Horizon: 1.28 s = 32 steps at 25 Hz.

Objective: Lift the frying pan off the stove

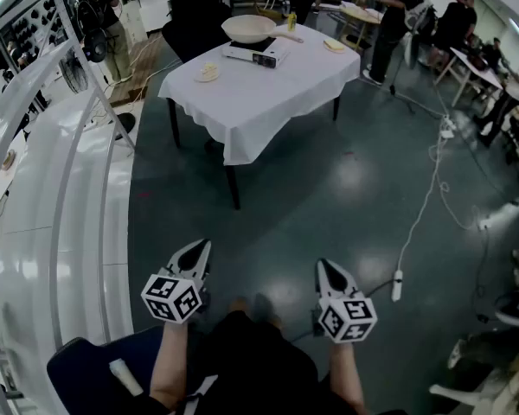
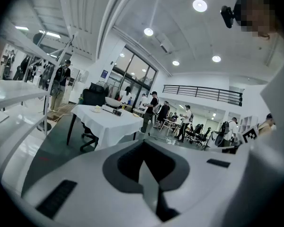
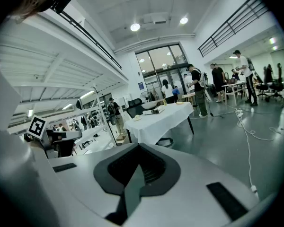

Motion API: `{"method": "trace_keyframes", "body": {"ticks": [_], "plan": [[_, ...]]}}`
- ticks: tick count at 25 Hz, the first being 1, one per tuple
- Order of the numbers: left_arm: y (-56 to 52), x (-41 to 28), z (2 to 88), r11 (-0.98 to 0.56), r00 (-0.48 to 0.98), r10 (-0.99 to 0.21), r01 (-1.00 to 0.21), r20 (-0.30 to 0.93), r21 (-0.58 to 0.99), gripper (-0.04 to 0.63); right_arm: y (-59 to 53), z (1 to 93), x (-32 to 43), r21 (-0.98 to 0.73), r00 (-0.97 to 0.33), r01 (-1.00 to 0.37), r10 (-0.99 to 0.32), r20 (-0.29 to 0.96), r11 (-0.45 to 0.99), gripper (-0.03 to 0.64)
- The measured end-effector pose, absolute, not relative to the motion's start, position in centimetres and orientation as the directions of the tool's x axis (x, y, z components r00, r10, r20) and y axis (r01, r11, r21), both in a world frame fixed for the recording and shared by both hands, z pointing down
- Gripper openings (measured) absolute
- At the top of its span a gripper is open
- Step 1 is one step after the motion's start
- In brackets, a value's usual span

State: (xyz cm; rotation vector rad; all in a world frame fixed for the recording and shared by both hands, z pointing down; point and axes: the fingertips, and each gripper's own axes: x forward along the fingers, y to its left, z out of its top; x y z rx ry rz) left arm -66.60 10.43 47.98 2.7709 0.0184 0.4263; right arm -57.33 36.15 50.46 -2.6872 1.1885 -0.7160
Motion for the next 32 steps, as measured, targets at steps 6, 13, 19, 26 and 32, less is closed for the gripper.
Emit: {"method": "trace_keyframes", "body": {"ticks": [6, 13, 19, 26, 32], "plan": [[8.3, -67.0, 47.8, -0.943, 0.962, 0.075, -0.017, 0.261, 0.332, 0.005, 34.4, 50.6, -58.2, -0.341, 0.591, -0.639, -0.724, 0.356, -0.689, 0.003], [11.6, -65.0, 47.7, -0.944, 0.952, 0.122, 0.025, 0.280, 0.329, 0.005, 34.6, 50.2, -56.8, -0.301, 0.611, -0.629, -0.695, 0.379, -0.717, 0.005], [13.9, -64.1, 48.1, -0.940, 0.960, 0.085, -0.011, 0.266, 0.341, 0.095, 34.5, 50.9, -56.9, -0.386, 0.517, -0.681, -0.782, 0.349, -0.622, 0.280], [16.0, -63.8, 47.5, -0.912, 0.977, 0.044, -0.046, 0.207, 0.409, 0.287, 36.4, 50.3, -56.2, -0.389, 0.496, -0.710, -0.809, 0.317, -0.587, 0.310], [17.2, -62.3, 47.6, -0.910, 0.978, 0.043, -0.046, 0.205, 0.413, 0.288, 37.6, 50.9, -55.0, -0.387, 0.488, -0.709, -0.806, 0.334, -0.590, 0.310]]}}
